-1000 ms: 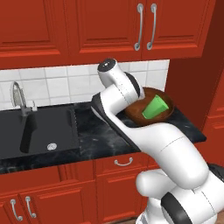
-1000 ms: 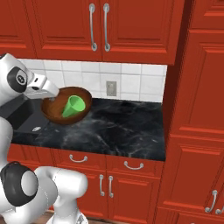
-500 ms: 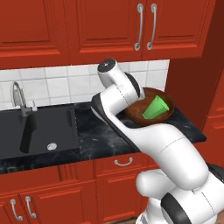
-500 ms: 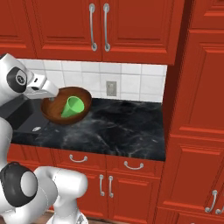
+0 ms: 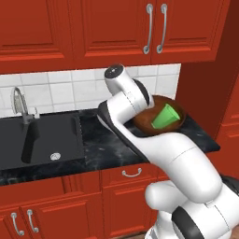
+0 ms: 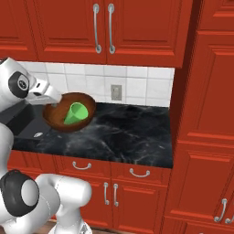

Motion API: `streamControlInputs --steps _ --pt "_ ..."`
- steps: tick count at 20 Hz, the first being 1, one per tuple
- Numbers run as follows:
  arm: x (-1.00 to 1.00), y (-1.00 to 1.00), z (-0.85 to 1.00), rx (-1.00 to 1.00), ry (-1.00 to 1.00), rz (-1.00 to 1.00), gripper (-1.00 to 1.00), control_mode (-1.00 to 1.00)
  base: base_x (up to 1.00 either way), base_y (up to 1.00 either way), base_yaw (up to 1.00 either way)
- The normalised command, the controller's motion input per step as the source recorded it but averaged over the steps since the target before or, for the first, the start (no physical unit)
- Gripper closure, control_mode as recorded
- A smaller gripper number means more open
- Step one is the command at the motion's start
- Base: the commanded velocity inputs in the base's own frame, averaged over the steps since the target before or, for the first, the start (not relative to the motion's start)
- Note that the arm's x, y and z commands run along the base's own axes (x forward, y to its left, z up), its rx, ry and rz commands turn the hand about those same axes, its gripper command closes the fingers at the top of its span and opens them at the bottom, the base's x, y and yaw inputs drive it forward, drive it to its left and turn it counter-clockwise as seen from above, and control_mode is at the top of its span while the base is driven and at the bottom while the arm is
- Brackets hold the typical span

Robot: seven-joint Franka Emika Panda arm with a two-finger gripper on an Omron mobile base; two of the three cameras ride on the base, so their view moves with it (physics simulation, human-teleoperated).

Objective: Place the cup inside the bowl on the dining table and move the bowl to any counter.

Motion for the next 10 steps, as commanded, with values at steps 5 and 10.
streamControlInputs --steps 5,10 --pt "0.0 0.02 -0.44 0.08 0.0 0.0 1.0 -1.0 0.0 0.0 0.0" --pt "0.0 0.0 -0.31 0.06 0.0 0.0 1.0 -1.0 0.0 0.0 0.0"
